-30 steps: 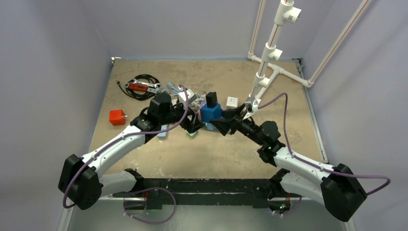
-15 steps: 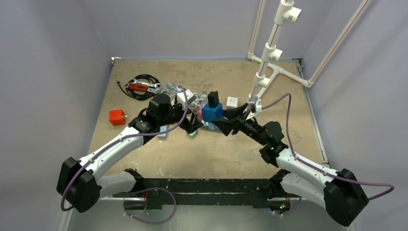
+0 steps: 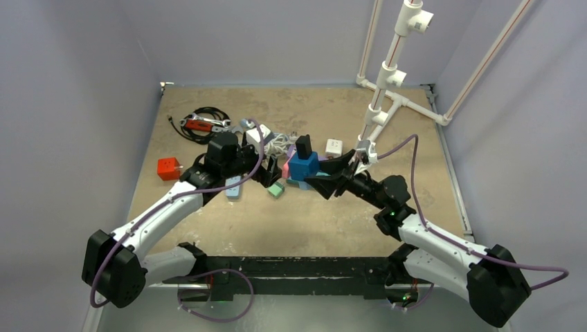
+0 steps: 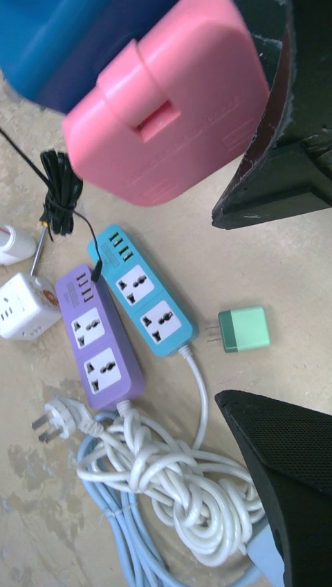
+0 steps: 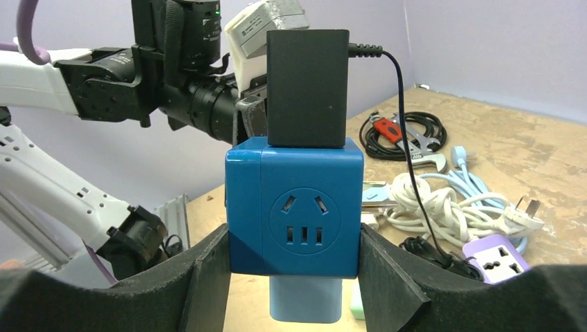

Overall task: Pull the plug off the socket
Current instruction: Remove the plug from the socket, then place the plug at the center of the board.

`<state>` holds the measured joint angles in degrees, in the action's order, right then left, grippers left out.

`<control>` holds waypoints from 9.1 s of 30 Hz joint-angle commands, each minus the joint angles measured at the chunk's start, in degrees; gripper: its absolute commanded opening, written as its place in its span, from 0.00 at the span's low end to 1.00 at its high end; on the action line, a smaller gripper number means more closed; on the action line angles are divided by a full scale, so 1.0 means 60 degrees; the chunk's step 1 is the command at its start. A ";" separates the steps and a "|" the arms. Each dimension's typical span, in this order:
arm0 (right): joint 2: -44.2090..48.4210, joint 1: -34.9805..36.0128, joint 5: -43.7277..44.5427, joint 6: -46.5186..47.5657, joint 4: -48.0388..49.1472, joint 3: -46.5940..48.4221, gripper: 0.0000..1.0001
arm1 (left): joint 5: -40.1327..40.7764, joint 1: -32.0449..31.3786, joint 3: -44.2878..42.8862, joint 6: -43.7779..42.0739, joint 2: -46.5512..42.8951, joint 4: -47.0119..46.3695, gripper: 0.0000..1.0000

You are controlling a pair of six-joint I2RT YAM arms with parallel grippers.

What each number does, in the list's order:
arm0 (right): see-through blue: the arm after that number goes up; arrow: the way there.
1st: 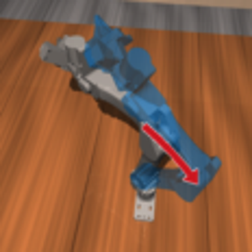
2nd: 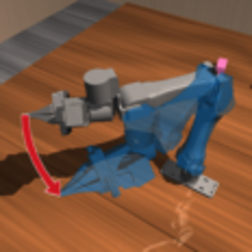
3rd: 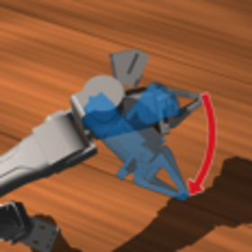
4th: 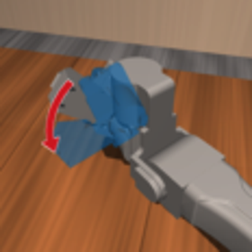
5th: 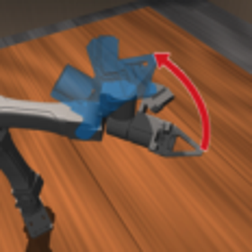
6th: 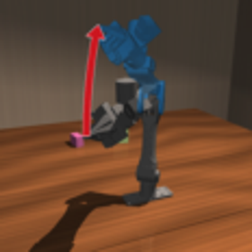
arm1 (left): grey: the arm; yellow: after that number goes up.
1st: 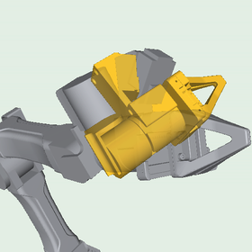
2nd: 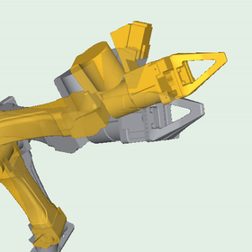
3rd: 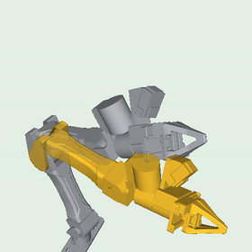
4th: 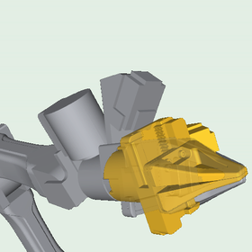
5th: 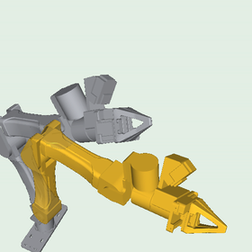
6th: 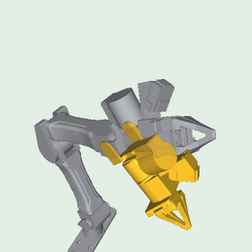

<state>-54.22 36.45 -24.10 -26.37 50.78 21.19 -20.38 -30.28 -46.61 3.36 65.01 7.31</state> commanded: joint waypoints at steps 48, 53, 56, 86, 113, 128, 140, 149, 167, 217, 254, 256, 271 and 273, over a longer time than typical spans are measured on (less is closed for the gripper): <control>-0.0777 -0.0115 -0.0739 -0.0892 0.1448 0.0511 0.00 | 0.2518 -0.0790 0.0492 0.0053 -0.0970 -0.1478 0.80; -0.0825 -0.0119 -0.0759 -0.0750 0.1264 0.0618 0.00 | 0.3022 -0.0798 0.0517 0.0125 -0.1071 -0.1442 0.80; -0.0972 -0.0118 -0.0770 -0.0719 0.1208 0.0685 0.00 | 0.3309 -0.0795 0.0517 0.0201 -0.1105 -0.1410 0.80; -0.0057 0.0036 -0.0298 0.1219 0.4245 -0.1184 0.00 | -0.1071 0.1810 0.0566 0.6362 -0.1017 -0.2747 0.88; -0.0680 0.1598 0.0808 0.3149 0.5809 -0.1686 0.00 | -0.2349 0.0807 0.2205 1.1674 -0.1712 -0.5110 0.62; -0.0927 0.1599 0.0943 0.3013 0.6499 -0.1920 0.00 | -0.2083 0.0275 0.2580 1.2352 -0.1958 -0.5757 0.34; -0.1570 0.1614 0.0832 0.3003 0.6445 -0.1711 0.37 | -0.2022 0.0257 0.3128 1.3449 -0.2024 -0.6958 0.00; -0.1991 0.1645 0.0777 0.3066 0.4943 -0.0947 0.72 | -0.2063 0.0257 0.3041 1.3387 -0.2103 -0.7066 0.00; -0.1652 0.1700 0.1142 0.3421 0.3198 -0.0304 0.87 | -0.1689 0.0257 0.2685 1.2188 -0.2293 -0.5646 0.00; -0.1079 0.2129 0.1725 0.3707 0.3989 -0.1084 0.00 | -0.1752 0.1456 0.2521 1.1880 -0.2478 -0.5653 0.00; -0.0135 0.2114 0.2248 0.2916 0.3562 -0.1188 0.00 | 0.0928 0.1590 -0.0080 0.3702 0.3430 -0.1235 0.05; -0.0134 0.2114 0.2230 0.2916 0.3549 -0.1188 0.00 | 0.0980 0.1590 -0.0198 0.3633 0.3613 -0.0907 0.11; 0.0163 0.2114 0.2429 0.2737 0.3592 -0.1305 0.00 | 0.2052 0.1590 -0.0558 0.3289 0.2948 -0.0166 0.79; 0.0089 0.2114 0.2443 0.2747 0.3579 -0.1285 0.00 | 0.2483 0.1590 -0.0574 0.3156 0.2535 -0.0065 0.80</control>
<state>-54.61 49.12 -10.02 -9.45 67.29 12.82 -10.26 -21.02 -47.27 24.58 86.06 6.13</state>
